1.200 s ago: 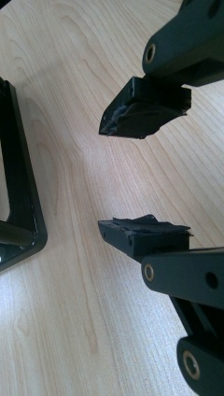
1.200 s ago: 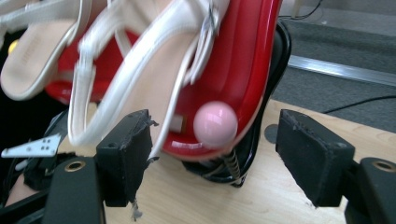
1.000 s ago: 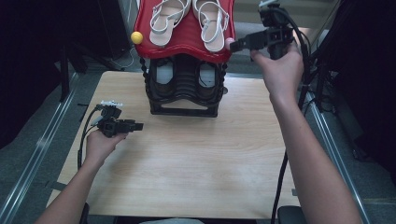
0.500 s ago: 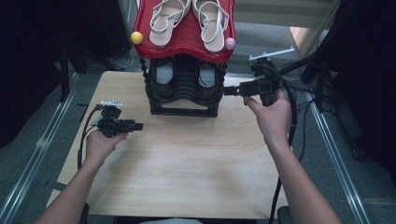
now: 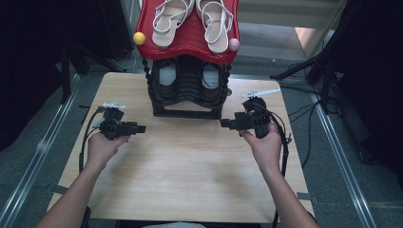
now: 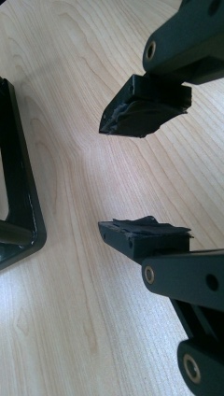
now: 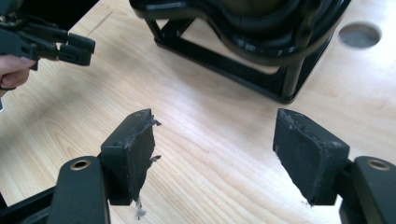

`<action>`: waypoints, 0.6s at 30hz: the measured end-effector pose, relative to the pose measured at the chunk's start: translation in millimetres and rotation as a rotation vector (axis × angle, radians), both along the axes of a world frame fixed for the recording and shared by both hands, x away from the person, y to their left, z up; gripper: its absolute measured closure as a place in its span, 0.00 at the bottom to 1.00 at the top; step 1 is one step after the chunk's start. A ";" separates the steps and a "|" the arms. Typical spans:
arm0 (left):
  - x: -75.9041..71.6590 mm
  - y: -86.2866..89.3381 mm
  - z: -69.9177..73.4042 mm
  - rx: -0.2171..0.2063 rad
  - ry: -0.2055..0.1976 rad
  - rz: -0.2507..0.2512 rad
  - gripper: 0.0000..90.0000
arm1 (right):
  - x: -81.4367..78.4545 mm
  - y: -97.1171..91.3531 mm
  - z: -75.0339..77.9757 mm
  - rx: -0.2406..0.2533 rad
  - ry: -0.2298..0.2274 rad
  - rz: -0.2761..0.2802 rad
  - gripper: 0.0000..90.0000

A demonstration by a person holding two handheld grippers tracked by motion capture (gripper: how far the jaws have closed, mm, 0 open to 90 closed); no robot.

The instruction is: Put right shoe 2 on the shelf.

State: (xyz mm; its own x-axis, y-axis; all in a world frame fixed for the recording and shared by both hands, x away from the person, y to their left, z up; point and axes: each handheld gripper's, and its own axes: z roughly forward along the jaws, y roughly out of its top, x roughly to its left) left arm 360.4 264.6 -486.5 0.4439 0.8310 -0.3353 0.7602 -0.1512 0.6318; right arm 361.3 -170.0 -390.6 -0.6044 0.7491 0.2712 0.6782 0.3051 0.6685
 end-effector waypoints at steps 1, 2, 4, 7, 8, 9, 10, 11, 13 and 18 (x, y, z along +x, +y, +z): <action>0.0 0.1 0.0 0.000 0.000 0.000 0.52 | -0.8 -0.3 -5.5 0.011 0.005 0.004 0.33; 0.0 0.0 0.0 -0.001 0.000 0.001 0.52 | -2.1 -0.4 -10.7 0.016 0.006 0.006 0.33; 0.0 -0.3 -0.1 0.000 -0.001 -0.001 0.51 | -4.3 -0.3 -19.7 0.017 0.004 0.013 0.33; -0.2 -1.5 -0.4 -0.002 -0.001 0.000 0.51 | -6.0 0.1 -31.5 0.020 0.008 0.026 0.33; -0.3 -1.9 -0.4 -0.002 -0.002 0.000 0.51 | -6.5 0.4 -35.2 0.019 0.009 0.028 0.33; -0.5 -2.2 -0.3 -0.003 -0.001 -0.001 0.51 | -6.8 0.5 -39.1 0.016 0.010 0.028 0.33; -0.5 -2.4 -0.3 -0.003 -0.002 -0.002 0.51 | -7.0 0.6 -42.6 0.011 0.016 0.025 0.33; -0.6 -2.5 -0.3 -0.002 -0.002 -0.004 0.51 | -7.0 0.2 -46.2 0.008 0.015 0.025 0.34; -0.7 -3.0 -0.2 -0.001 -0.003 -0.008 0.51 | -6.6 -0.6 -52.2 0.005 0.021 0.023 0.34; -1.0 -4.4 0.4 0.002 -0.005 -0.017 0.50 | -6.7 -3.6 -62.4 -0.003 0.024 0.013 0.34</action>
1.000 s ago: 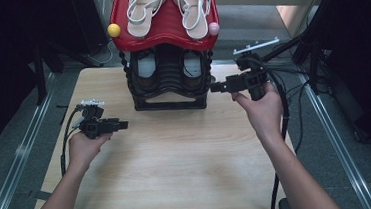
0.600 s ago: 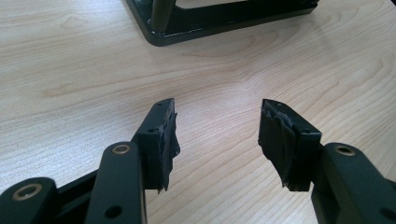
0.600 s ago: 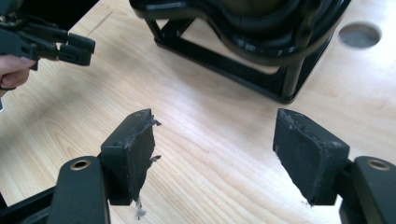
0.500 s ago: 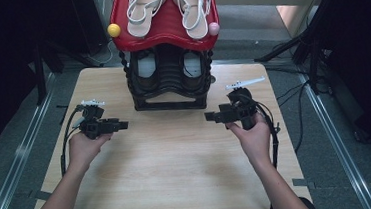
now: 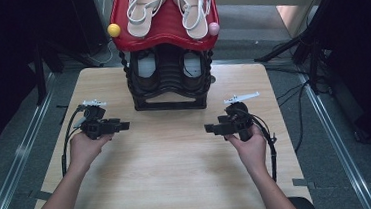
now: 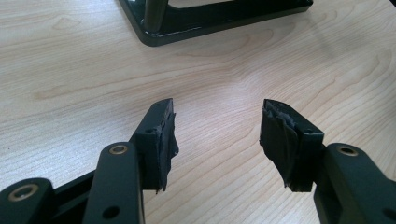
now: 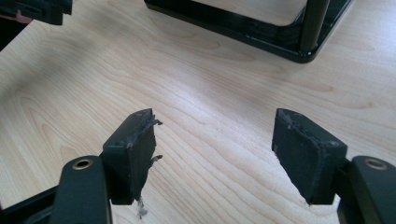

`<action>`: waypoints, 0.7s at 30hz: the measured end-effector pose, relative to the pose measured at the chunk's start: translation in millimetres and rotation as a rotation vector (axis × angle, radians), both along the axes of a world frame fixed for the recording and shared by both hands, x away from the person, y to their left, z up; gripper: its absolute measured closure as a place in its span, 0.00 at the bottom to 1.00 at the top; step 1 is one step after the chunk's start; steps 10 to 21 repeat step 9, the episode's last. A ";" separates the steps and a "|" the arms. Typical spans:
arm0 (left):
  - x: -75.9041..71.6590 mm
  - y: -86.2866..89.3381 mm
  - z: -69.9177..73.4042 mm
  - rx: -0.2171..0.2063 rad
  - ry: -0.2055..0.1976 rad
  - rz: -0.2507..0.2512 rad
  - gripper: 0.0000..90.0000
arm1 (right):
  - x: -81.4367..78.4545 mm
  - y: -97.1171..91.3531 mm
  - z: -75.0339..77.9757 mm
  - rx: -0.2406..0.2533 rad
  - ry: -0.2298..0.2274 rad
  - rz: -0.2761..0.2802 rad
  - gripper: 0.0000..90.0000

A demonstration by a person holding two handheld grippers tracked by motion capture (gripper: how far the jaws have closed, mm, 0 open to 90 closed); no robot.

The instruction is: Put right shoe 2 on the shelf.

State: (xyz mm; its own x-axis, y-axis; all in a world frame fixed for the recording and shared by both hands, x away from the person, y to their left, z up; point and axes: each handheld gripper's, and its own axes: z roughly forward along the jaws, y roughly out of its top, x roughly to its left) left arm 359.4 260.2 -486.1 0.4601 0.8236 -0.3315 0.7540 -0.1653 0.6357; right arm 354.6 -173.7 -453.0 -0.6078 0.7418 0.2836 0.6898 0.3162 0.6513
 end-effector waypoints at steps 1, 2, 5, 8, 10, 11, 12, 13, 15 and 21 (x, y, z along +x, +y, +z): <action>0.0 -0.3 -0.1 0.000 -0.001 -0.001 0.50 | -0.1 -0.6 -1.2 0.000 -0.002 -0.002 0.34; 0.0 -0.6 -0.2 -0.002 0.000 -0.002 0.49 | -0.4 -1.1 -1.9 -0.001 0.001 -0.004 0.34; -0.1 -1.0 -0.4 0.000 -0.004 -0.010 0.47 | -1.5 -2.4 -5.0 0.012 0.007 -0.009 0.34; 0.0 -1.7 -1.1 0.001 -0.011 -0.012 0.45 | -2.0 -2.7 -6.9 0.005 0.012 -0.008 0.34; 0.1 -2.4 -1.7 0.007 -0.014 -0.012 0.44 | -2.5 -2.7 -7.1 0.003 0.010 -0.011 0.34; 0.1 -2.4 -1.7 0.007 -0.014 -0.012 0.44 | -2.5 -2.7 -7.1 0.003 0.010 -0.011 0.34; 0.1 -2.4 -1.7 0.007 -0.014 -0.012 0.44 | -2.5 -2.7 -7.1 0.003 0.010 -0.011 0.34; 0.1 -2.4 -1.7 0.007 -0.014 -0.012 0.44 | -2.5 -2.7 -7.1 0.003 0.010 -0.011 0.34; 0.1 -2.4 -1.7 0.007 -0.014 -0.012 0.44 | -2.5 -2.7 -7.1 0.003 0.010 -0.011 0.34; 0.1 -2.4 -1.7 0.007 -0.014 -0.012 0.44 | -2.5 -2.7 -7.1 0.003 0.010 -0.011 0.34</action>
